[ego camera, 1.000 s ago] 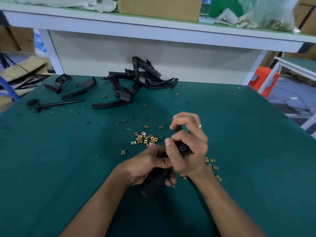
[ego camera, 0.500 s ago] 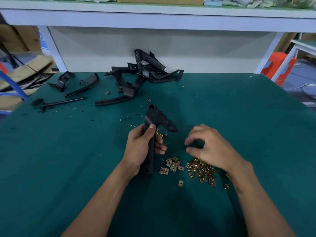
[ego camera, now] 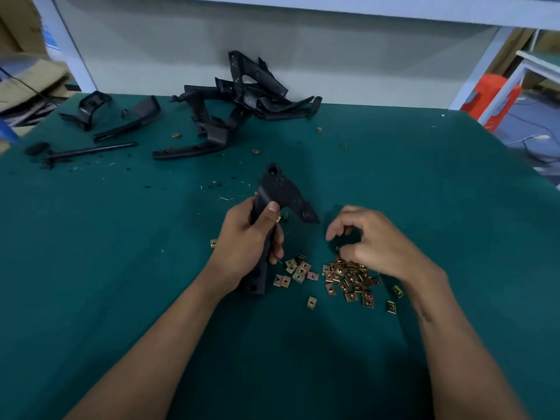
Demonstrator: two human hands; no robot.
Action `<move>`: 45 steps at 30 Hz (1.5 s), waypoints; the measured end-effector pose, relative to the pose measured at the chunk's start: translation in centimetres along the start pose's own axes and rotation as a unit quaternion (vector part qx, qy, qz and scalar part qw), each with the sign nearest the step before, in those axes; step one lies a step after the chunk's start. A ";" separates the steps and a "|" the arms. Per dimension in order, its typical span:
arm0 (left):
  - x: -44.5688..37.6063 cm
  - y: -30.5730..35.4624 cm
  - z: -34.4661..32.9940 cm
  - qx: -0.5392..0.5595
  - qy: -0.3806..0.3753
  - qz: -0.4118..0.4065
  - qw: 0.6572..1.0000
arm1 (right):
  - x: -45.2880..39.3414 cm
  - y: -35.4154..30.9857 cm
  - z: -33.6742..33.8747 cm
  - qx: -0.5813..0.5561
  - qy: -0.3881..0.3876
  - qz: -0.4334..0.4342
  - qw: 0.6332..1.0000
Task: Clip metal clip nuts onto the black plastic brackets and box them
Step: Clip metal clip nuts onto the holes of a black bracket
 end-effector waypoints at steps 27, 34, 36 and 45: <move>-0.3 -0.4 -0.3 -0.038 -0.015 -0.004 0.999 | -0.5 -0.8 -0.7 0.135 0.120 -0.033 0.983; -0.2 -0.1 -0.3 -0.042 -0.009 0.002 0.999 | -0.2 -3.2 -1.9 0.282 0.181 0.022 0.942; -0.1 0.0 -0.2 -0.046 -0.005 0.001 0.999 | -0.3 -4.1 -2.6 0.318 0.186 0.040 0.929; -0.1 0.0 -0.2 -0.053 -0.005 -0.007 0.999 | -0.4 -2.9 -1.5 0.233 0.140 0.028 0.962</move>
Point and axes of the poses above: each hand's wrist, its own x-axis away from the middle knuckle, its own z-axis out of the back of the hand, y = z × x, the point moved 8 cm from there along -x, towards the middle knuckle, and after that the axes turned 6 degrees about -z, right-handed, at the moved point
